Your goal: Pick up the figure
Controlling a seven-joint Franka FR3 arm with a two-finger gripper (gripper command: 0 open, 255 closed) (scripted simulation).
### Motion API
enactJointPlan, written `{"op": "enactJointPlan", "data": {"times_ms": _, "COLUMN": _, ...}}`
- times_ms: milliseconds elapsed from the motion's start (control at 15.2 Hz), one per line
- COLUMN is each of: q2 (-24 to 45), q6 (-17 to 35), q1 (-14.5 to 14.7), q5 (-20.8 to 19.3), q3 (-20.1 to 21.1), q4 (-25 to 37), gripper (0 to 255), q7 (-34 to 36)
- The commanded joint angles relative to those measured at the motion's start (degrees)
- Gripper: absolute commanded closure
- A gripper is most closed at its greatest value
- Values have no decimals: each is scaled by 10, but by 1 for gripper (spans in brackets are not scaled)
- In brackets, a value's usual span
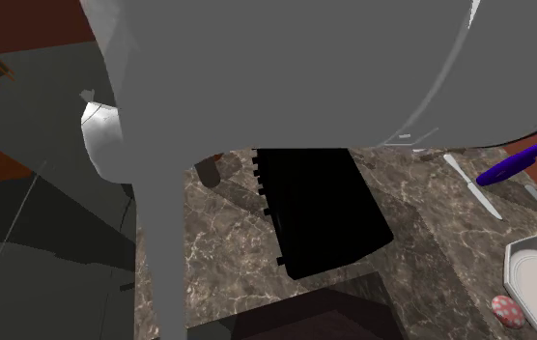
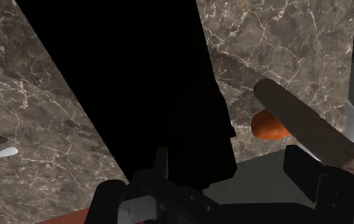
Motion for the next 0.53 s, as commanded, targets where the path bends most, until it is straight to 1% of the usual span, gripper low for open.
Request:
{"op": "enactJointPlan", "data": {"times_ms": 0, "q2": 26, "q6": 22, "q1": 4, "q5": 3, "q3": 22, "q4": 9, "gripper": 0, "q7": 17}}
{"op": "enactJointPlan", "data": {"times_ms": 264, "q2": 86, "q6": 59, "q1": 7, "q5": -1, "q3": 69, "q4": 41, "gripper": 0, "q7": 55}}
{"op": "enactJointPlan", "data": {"times_ms": 462, "q2": 135, "q6": 85, "q1": 7, "q5": -14, "q3": 104, "q4": 70, "gripper": 0, "q7": 88}}
